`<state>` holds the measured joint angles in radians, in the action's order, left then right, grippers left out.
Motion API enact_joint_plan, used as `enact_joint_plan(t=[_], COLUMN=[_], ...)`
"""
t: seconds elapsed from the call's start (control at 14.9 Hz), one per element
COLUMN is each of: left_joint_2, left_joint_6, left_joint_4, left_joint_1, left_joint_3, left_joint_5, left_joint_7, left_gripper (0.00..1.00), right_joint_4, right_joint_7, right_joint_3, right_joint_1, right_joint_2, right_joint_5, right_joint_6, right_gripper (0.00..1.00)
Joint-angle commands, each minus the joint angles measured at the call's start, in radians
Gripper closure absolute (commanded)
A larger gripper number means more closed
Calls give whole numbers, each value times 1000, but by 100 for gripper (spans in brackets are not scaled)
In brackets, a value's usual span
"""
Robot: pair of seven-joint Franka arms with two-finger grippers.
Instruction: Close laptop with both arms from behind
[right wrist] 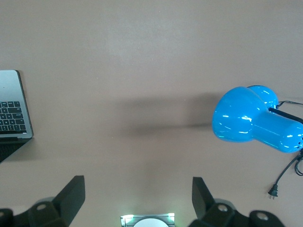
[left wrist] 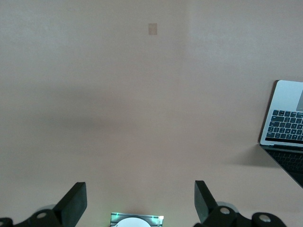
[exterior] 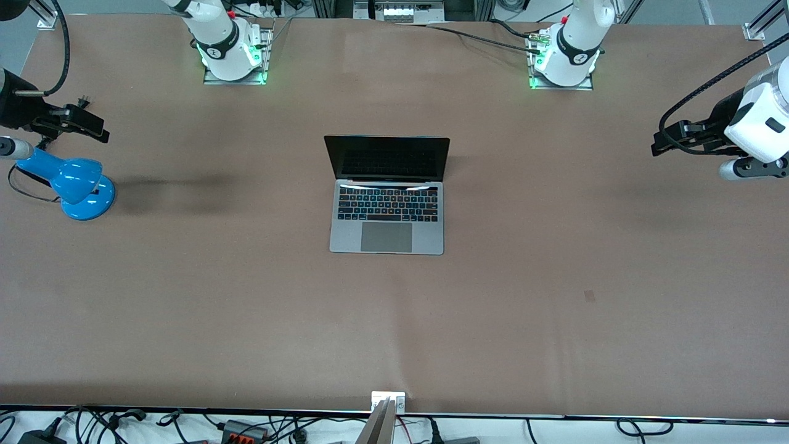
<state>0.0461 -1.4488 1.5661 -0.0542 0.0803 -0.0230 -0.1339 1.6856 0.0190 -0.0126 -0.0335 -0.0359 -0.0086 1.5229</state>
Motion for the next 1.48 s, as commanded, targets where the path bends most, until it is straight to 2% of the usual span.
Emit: enact_joint_plan(t=[0.0,0.94,1.21,1.28,1.41], left_joint_2=[-8,-8,-6,-6,-8], left_joint_6=[8,8,8,8,8], left_joint_4=[3,2,2,2,2], left_joint_1=[-7,-6,-7,-9,-10], left_joint_3=[-2,-2,-4,-4,-4], left_joint_5=[-28,-29,-64,-77,-72], left_joint_7=[8,-6,-4,-7,-7], left_gripper=[0,0,0,12,44], right_joint_4=[-10,-10,-41,-52,-58], right_joint_7=[-5,-5,-5,-5,-7], right_joint_3=[3,11,11,11,11], right_joint_1=[-6,0,0,1,1], right_joint_2=[-9,11,68,83,111], right_joint_5=[3,2,4,4,7], right_joint_6=[-15,-52,-44,-43,-43], right_gripper=[0,0,0,0,0])
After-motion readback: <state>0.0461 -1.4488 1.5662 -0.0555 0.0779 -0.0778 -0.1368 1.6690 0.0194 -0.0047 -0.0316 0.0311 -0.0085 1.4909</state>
